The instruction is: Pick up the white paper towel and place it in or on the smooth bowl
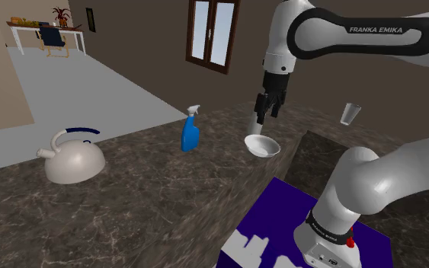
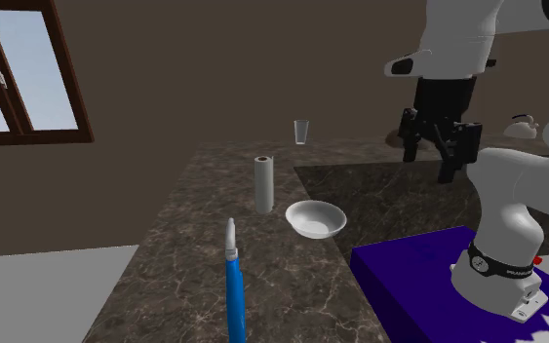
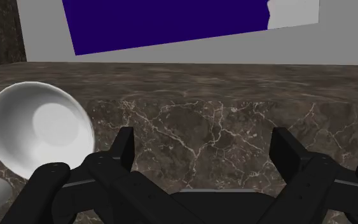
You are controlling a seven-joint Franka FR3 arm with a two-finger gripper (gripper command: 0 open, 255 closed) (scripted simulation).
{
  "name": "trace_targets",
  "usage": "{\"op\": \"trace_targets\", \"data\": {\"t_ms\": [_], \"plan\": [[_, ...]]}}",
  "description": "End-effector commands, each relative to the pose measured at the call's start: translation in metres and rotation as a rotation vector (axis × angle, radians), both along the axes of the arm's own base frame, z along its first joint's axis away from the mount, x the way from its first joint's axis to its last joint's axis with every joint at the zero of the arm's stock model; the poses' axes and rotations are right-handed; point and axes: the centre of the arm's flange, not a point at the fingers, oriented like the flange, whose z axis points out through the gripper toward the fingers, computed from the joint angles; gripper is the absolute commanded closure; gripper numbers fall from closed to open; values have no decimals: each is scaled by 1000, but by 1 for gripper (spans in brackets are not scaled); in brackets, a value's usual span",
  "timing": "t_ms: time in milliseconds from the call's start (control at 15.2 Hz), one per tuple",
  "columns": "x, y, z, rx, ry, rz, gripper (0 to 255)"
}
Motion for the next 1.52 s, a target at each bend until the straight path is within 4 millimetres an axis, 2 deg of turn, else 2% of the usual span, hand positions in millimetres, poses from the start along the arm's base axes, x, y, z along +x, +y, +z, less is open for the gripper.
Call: {"op": "trace_targets", "data": {"t_ms": [0, 1452], "plan": [[0, 0, 0, 0, 0, 0, 0], [117, -259, -56, 13, -30, 40, 0]]}}
